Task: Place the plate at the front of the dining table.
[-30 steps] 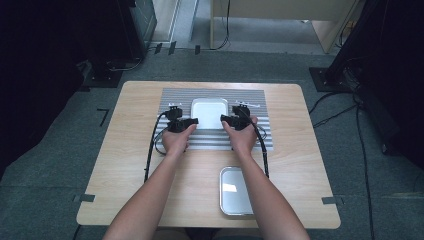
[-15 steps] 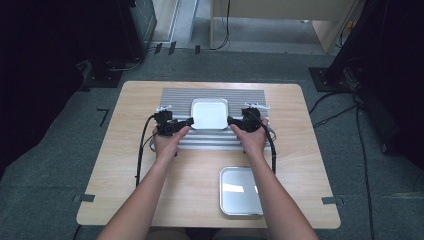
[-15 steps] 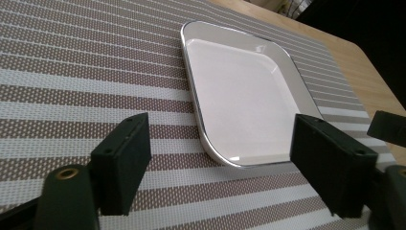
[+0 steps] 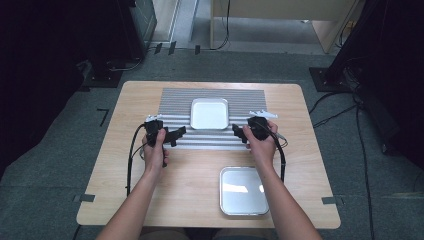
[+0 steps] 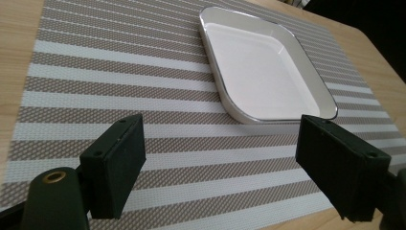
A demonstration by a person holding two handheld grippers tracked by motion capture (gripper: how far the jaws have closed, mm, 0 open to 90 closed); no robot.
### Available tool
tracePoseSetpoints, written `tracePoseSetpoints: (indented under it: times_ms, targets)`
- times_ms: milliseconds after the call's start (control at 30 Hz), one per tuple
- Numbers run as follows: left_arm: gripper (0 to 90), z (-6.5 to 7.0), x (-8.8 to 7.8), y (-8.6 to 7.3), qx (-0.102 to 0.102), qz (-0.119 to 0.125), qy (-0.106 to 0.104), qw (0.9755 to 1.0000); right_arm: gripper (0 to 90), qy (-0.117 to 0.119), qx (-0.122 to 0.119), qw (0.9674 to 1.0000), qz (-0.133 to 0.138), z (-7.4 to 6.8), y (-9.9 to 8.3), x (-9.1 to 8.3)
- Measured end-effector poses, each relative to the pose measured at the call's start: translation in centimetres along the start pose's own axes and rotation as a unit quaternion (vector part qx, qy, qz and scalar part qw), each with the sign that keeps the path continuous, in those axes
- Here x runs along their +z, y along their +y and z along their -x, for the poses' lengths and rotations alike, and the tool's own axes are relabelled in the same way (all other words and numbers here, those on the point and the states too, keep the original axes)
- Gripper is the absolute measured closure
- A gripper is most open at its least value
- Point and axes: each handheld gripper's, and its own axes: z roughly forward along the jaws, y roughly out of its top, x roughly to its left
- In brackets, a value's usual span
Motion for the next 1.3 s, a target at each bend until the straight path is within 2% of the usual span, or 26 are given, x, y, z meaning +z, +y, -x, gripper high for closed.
tracePoseSetpoints:
  times_ms: [133,633,967,1100,1200,1300]
  targets:
    - [17.7,-0.4,-0.7,-0.6,0.019,0.002,0.012,0.9997,24.1,-0.007,-0.012,0.9999,0.005,0.2,-0.4,-0.8]
    - [17.7,-2.1,-3.3,-2.6,0.032,0.022,0.032,0.9987,22.7,-0.007,-0.027,0.9996,0.002,1.4,-2.5,-3.2]
    - [17.7,-3.3,-4.9,-4.2,0.031,0.025,0.036,0.9986,21.6,-0.011,-0.021,0.9997,0.009,2.8,-3.8,-5.3]
    - [17.7,-3.5,-5.6,-4.6,0.034,0.023,0.037,0.9985,21.2,-0.01,-0.017,0.9997,0.011,3.2,-4.2,-6.1]
    - [17.6,-3.6,-6.3,-4.9,0.044,0.024,0.039,0.998,21.3,-0.014,-0.019,0.9996,0.017,3.5,-4.6,-6.7]
    - [17.6,-3.9,-6.8,-5.2,0.043,0.025,0.038,0.998,21.1,-0.015,-0.017,0.9996,0.016,3.9,-5.1,-7.1]
